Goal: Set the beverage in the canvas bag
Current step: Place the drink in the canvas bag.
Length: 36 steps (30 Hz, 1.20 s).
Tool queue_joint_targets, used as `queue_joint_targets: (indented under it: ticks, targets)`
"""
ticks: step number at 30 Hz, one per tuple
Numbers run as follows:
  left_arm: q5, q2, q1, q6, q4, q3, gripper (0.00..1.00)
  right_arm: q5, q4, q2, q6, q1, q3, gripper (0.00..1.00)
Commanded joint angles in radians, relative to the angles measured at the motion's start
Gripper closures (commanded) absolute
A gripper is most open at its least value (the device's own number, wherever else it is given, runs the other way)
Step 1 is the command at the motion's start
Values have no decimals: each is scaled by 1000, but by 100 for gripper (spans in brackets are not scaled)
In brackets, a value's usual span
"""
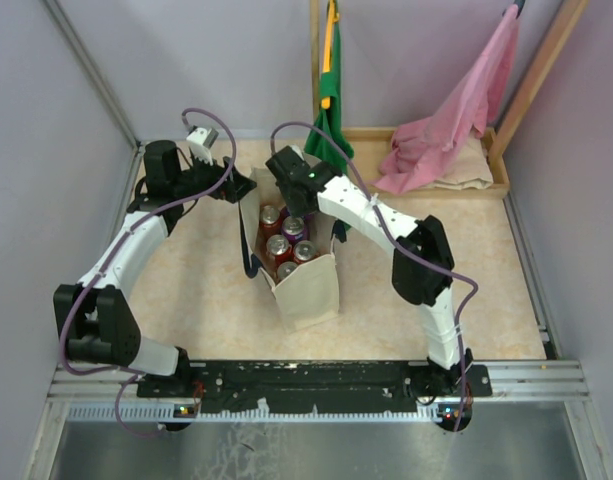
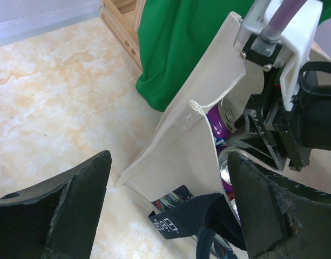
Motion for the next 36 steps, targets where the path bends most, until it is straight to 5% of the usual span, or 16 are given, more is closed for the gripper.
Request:
queue_joint_targets:
  ticks: [1,17,36]
  targets:
    - [10,-19,0,3,7,-9,6,-12,92,-52,2,10,-12,69]
    - [5,-26,-2,6,2,-13,6,-81,169,4,-52,10,19,86]
    - [-3,-22,-1,14,-7,-10,6,-159,95,180,-78,11,158,89]
